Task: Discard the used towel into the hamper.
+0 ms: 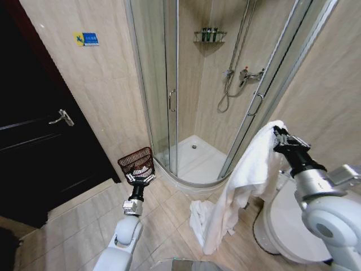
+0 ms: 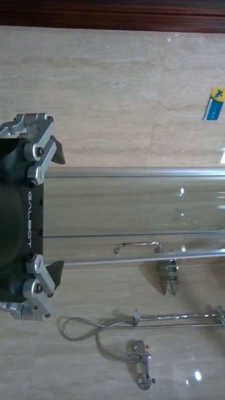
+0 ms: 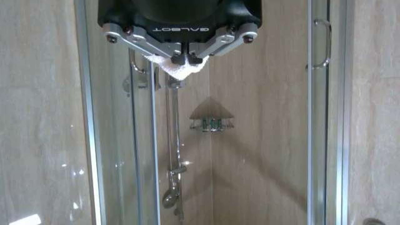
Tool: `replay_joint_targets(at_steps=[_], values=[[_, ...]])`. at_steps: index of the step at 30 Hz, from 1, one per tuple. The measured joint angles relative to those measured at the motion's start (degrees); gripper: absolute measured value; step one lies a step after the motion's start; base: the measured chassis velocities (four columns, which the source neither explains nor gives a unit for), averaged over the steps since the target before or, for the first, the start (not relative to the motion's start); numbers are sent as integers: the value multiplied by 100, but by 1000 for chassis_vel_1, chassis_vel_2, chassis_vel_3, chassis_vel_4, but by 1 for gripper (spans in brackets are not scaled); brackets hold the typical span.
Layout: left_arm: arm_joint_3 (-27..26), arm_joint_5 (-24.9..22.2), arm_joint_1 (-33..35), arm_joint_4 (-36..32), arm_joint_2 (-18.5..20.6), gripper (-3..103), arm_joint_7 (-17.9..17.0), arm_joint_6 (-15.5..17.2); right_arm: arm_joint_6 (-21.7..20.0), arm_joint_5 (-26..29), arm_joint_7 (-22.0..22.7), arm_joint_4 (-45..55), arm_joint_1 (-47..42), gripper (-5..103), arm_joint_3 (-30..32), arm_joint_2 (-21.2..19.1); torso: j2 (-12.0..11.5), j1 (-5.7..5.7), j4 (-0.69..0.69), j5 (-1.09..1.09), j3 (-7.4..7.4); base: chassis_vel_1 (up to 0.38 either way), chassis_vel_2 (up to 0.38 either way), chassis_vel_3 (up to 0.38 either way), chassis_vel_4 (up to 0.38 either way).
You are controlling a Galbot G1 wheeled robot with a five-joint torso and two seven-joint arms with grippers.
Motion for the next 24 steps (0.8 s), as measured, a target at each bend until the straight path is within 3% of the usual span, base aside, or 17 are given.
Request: replay_joint_targets(at_steps=[16,24], values=[[-32,74,-13,79,-86,100,10,6,-117,2,-113,-7,101,1,-84,52,0,0,0,2,0,33,36,34,39],[-257,-253,-261,-73,211,100,117,255,-148,4,-290,-9,122,1,-96,119,0,1,0,1,0,82,96,107,91]])
